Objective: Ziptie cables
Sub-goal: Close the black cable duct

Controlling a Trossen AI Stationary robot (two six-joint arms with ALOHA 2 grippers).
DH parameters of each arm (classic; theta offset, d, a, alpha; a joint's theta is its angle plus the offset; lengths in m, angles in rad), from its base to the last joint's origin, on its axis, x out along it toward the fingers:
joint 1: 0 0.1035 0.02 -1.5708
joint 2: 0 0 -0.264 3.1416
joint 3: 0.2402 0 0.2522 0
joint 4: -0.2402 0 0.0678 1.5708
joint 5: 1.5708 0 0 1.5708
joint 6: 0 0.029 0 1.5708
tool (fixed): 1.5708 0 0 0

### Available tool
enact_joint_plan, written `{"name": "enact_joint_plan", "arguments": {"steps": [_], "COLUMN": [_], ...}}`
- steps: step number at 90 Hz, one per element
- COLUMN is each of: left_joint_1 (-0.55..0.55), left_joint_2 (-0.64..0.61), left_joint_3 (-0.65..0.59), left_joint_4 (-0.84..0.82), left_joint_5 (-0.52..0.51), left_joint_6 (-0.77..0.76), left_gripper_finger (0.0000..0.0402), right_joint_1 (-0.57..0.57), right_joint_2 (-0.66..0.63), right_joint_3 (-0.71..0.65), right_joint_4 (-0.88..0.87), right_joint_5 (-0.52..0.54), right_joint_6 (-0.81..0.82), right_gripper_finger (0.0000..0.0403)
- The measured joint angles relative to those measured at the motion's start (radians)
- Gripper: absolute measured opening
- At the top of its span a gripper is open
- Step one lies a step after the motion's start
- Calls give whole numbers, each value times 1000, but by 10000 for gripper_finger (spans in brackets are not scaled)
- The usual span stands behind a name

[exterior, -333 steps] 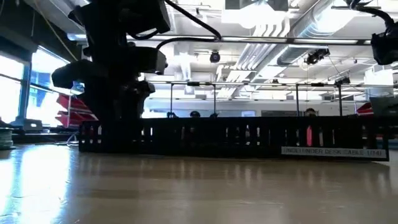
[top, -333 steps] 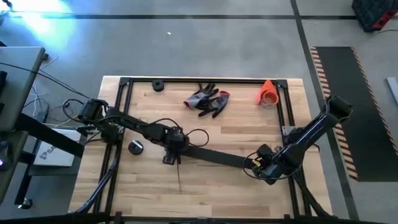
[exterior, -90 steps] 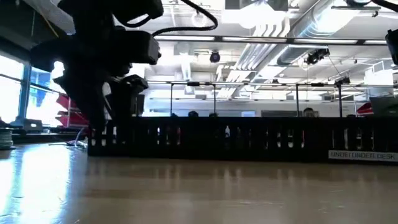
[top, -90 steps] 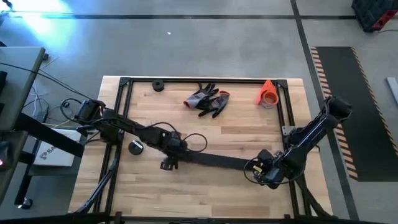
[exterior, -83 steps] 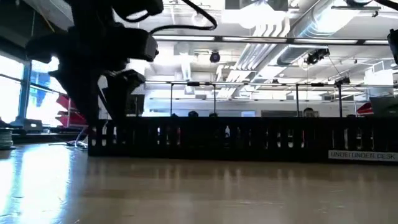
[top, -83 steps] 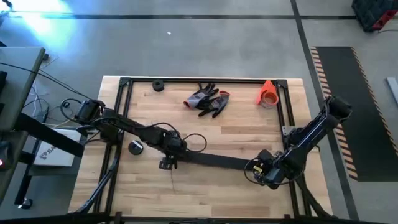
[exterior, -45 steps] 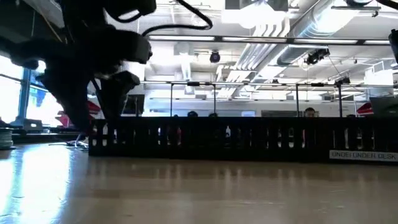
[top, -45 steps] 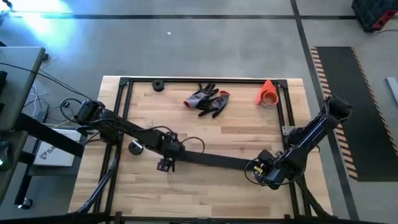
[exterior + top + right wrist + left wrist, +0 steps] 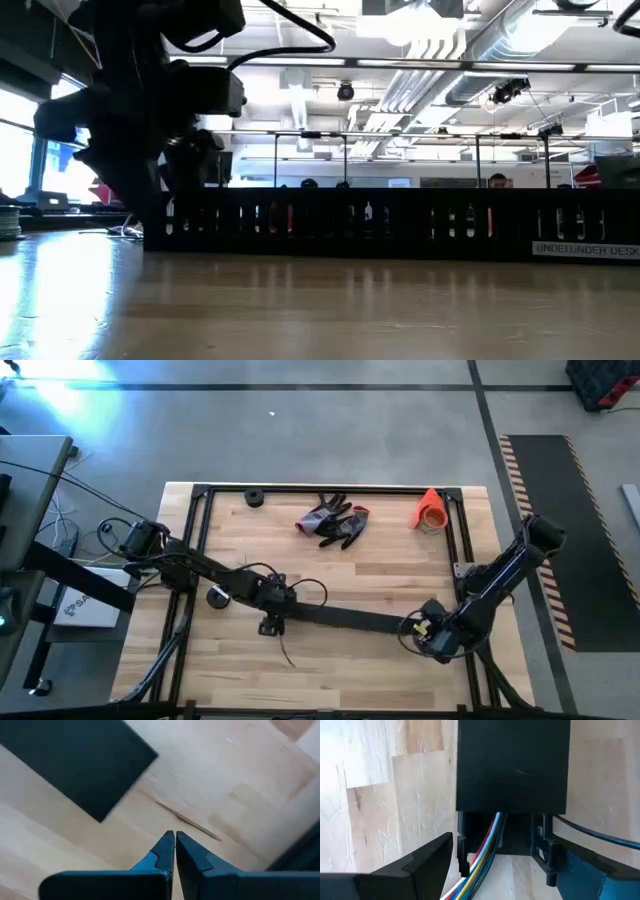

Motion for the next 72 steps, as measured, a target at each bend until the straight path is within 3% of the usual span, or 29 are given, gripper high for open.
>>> {"name": "enact_joint_plan", "arguments": {"steps": [45,72], "left_joint_1": [-13,-11], "left_joint_2": [93,85], "left_joint_3": [16,84], "left_joint_4": [199,62], "left_joint_5": [-10,-23], "left_joint_6": [25,47], "left_gripper_finger": [216,231], "right_joint_1": [-92,-113], "right_joint_2": [2,2], "right_joint_3": [-1,-1], "right_joint_4": [206,204], "right_joint_5": [205,186], "right_joint_6": [-160,-211], "right_gripper_finger": [0,0]}}
